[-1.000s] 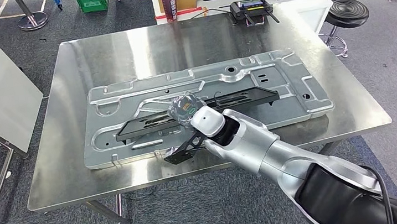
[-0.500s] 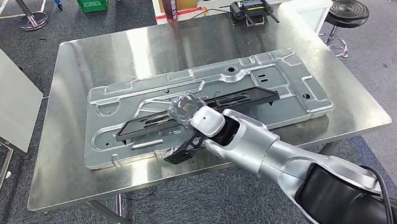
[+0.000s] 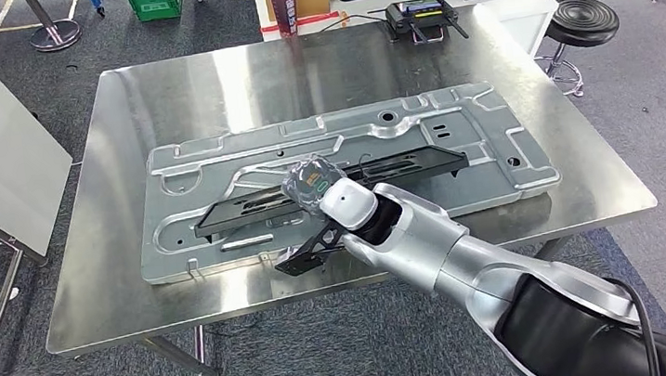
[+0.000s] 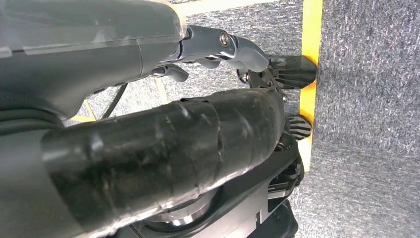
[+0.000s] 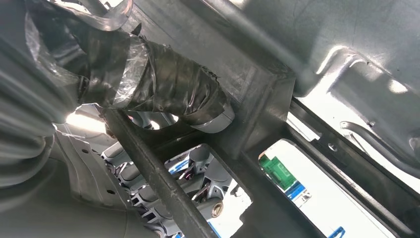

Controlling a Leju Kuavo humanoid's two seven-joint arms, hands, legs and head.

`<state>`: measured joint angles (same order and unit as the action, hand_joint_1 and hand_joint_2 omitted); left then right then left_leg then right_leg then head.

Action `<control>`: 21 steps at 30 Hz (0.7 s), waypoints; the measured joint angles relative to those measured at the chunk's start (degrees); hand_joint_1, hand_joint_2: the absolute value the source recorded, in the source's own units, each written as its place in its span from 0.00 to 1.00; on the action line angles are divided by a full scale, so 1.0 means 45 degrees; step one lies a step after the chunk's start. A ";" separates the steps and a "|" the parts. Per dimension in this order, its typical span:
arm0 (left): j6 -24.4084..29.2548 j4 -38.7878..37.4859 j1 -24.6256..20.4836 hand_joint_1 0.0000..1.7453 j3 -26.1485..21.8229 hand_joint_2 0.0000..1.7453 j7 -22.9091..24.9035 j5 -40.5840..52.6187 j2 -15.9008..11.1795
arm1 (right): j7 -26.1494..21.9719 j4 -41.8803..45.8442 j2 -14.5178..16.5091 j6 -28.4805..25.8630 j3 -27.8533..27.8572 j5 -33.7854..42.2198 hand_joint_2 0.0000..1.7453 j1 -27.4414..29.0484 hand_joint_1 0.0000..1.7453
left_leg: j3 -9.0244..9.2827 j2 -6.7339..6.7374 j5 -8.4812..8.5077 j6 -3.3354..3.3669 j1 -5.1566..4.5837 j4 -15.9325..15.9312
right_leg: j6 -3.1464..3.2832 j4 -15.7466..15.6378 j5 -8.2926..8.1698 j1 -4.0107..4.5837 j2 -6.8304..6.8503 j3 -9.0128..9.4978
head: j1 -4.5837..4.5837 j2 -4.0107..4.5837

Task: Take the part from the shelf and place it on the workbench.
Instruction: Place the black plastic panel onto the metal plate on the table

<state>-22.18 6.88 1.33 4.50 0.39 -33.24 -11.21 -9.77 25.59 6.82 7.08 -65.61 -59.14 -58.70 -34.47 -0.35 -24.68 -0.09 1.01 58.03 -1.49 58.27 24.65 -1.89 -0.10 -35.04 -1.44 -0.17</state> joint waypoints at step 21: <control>0.0000 0.0000 0.0000 0.00 0.0000 0.00 0.0000 -0.0001 0.0000 | 0.0000 -0.0008 0.0015 0.0000 -0.0005 -0.0002 1.00 -0.0001 0.97 | 0.0000 0.0000 0.0000 0.0000 0.0000 0.0000 | 0.0000 0.0000 0.0000 0.0000 0.0000 0.0000 | 0.0000 0.0000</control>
<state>-22.18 6.88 1.33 4.50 0.39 -33.24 -11.21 -9.77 25.56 6.89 7.08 -65.64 -59.16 -58.71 -34.47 -0.35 -24.68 -0.09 1.01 58.03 -1.49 58.27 24.65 -1.89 -0.10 -35.04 -1.44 -0.17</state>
